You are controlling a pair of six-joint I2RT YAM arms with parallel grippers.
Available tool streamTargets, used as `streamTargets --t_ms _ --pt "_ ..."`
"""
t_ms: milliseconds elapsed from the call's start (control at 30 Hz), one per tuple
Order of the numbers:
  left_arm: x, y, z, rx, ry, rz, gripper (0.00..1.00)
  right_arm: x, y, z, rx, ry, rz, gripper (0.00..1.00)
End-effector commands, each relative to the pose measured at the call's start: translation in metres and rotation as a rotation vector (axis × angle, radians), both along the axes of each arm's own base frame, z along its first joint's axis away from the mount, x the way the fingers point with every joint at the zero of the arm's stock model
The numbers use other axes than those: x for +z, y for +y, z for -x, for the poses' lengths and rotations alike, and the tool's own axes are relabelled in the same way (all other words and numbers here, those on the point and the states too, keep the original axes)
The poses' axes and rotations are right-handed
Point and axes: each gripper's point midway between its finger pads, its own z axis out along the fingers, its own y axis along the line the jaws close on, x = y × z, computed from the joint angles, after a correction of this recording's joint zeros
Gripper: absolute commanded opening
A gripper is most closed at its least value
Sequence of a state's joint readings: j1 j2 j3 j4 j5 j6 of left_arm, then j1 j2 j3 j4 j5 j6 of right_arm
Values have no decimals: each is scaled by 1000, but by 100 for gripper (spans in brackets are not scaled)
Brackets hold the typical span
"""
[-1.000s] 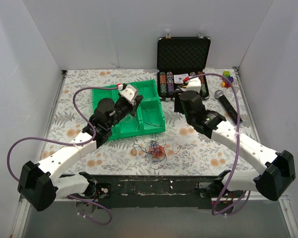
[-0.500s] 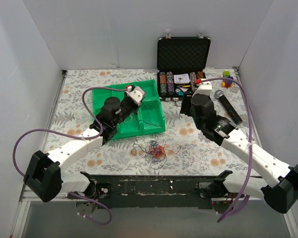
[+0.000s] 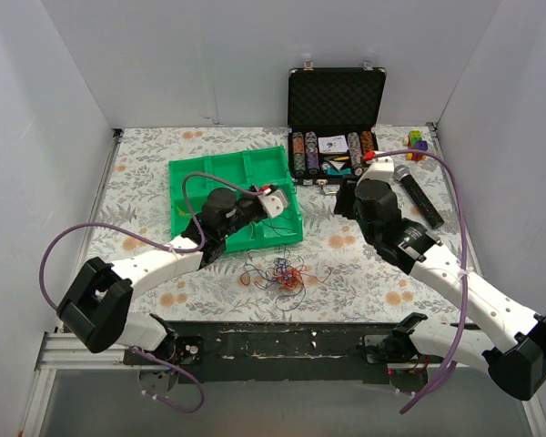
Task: Untangle the cables
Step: Place the cable in the bin.
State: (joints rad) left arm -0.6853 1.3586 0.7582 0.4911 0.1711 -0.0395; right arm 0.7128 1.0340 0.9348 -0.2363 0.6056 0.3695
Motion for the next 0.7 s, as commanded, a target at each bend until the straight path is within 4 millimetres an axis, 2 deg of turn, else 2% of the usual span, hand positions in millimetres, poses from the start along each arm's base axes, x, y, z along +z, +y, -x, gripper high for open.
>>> streamTargets --t_ms 0,233,400,500,533,600,667 --pt "-3 -10 0 -64 -112 -65 0 10 -2 1 -11 -28 -52 59" --pt "-35 -14 -11 -73 -131 -173 0 4 -5 3 -15 -20 -59 59" --pt "-59 -14 -20 -47 -39 -241 0 3 -7 4 -16 -21 -61 58" --pt "-66 -10 -21 -8 35 -219 1 -1 -7 4 -15 -16 -59 58" --pt "-67 -8 -21 -2 43 -223 8 -3 -7 4 -10 -11 -59 58" --pt "-70 -8 -15 -14 69 -222 40 -6 -3 4 3 -3 -64 58" --pt "-72 -8 -12 -19 114 -220 55 -9 -2 3 6 5 -68 58"
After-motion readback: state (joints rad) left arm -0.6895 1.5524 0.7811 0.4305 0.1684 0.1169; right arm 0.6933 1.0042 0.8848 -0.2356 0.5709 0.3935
